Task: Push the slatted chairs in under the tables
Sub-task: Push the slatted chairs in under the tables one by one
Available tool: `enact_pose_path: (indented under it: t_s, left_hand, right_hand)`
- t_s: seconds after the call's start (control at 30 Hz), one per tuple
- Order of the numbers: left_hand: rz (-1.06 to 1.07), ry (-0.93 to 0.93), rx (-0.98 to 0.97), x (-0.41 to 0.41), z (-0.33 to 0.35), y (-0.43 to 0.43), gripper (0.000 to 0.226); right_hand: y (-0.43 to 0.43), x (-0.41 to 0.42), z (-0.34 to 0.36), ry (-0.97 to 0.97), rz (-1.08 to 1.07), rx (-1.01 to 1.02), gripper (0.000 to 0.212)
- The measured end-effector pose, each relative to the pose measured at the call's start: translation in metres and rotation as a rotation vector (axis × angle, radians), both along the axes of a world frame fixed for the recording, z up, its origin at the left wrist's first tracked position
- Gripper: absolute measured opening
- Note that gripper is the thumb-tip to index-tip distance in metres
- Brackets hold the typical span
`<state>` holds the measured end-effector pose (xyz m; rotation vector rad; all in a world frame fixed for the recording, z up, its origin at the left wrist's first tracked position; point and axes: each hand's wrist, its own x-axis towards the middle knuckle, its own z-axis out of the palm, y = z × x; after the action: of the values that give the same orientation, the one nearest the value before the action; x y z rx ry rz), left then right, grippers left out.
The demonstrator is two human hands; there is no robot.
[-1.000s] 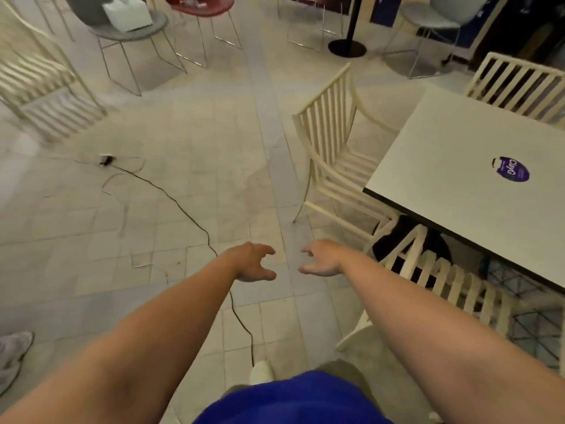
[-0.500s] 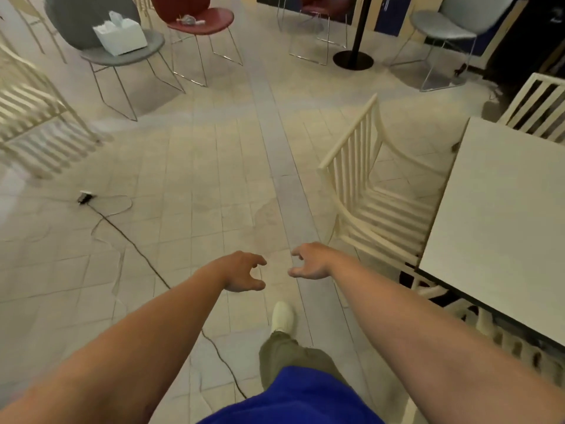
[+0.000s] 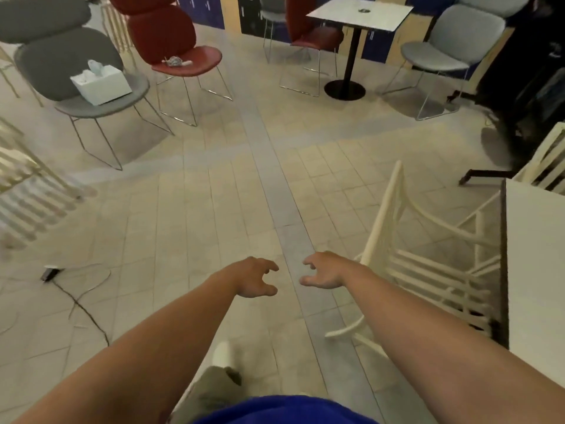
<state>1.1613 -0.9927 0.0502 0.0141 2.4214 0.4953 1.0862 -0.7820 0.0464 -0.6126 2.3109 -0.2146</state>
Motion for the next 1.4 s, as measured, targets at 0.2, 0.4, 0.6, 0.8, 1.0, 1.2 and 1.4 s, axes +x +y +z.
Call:
enact_pose_path:
  t_s: [0.2, 0.4, 0.6, 0.8, 1.0, 1.2, 1.4]
  left_hand:
    - [-0.199, 0.009, -0.034, -0.130, -0.020, -0.074, 0.069]
    - [-0.450, -0.041, -0.075, -0.250, -0.018, -0.131, 0.070]
    - [-0.667, -0.028, -0.050, -0.354, -0.002, -0.115, 0.071]
    - [-0.887, -0.021, -0.029, -0.446, -0.001, -0.039, 0.071]
    - [-1.191, 0.027, -0.037, -0.499, 0.011, 0.058, 0.074]
    - [-1.464, 0.083, 0.051, -0.514, 0.014, 0.151, 0.077]
    - [-1.747, 0.050, 0.127, -0.510, -0.010, 0.218, 0.081]
  right_hand:
    - [-0.058, -0.088, -0.023, 0.011, -0.220, -0.008, 0.080]
    - [-0.106, -0.148, -0.022, -0.033, -0.464, -0.034, 0.078]
    - [-0.108, -0.195, -0.018, -0.029, -0.707, -0.062, 0.079]
    - [-0.068, -0.241, -0.023, 0.009, -0.949, -0.093, 0.078]
    - [-0.019, -0.249, -0.021, 0.035, -1.218, -0.100, 0.078]
    - [0.007, -0.230, -0.008, 0.162, -1.501, -0.076, 0.079]
    - [0.005, -0.207, -0.016, 0.239, -1.781, -0.003, 0.080]
